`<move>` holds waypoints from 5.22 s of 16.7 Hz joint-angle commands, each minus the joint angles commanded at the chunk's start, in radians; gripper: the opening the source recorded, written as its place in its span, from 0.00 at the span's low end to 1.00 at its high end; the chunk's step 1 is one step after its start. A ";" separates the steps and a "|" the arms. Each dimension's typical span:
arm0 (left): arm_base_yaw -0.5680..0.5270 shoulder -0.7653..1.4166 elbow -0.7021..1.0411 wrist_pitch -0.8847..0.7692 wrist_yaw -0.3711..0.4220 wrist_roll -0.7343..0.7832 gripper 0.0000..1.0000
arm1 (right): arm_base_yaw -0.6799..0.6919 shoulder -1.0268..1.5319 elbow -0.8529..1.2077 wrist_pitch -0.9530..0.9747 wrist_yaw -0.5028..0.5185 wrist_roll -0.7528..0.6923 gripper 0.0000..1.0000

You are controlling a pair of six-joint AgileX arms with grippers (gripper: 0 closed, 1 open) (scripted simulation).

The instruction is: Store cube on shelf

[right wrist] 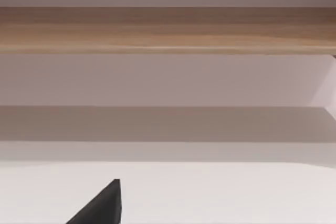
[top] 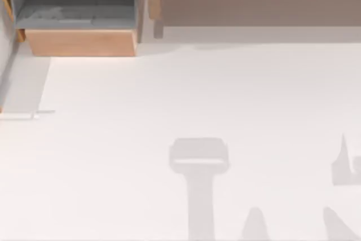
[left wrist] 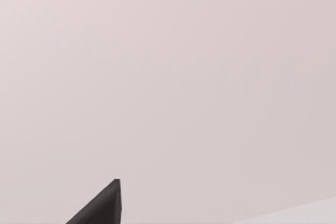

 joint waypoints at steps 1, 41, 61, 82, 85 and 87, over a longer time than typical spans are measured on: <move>-0.018 0.008 0.079 -0.112 -0.030 -0.060 1.00 | 0.000 0.000 0.000 0.000 0.000 0.000 1.00; -0.549 0.524 1.056 -1.576 -0.412 -0.947 0.70 | 0.000 0.000 0.000 0.000 0.000 0.000 1.00; -0.541 0.525 1.075 -1.594 -0.414 -0.946 0.00 | 0.000 0.000 0.000 0.000 0.000 0.000 1.00; -0.716 0.198 0.953 -1.603 -0.571 -0.936 0.00 | 0.000 0.000 0.000 0.000 0.000 0.000 1.00; -0.841 0.111 0.811 -1.511 -0.646 -0.931 0.00 | 0.000 0.000 0.000 0.000 0.000 0.000 1.00; -0.940 0.076 0.708 -1.426 -0.699 -0.927 0.00 | 0.000 0.000 0.000 0.000 0.000 0.000 1.00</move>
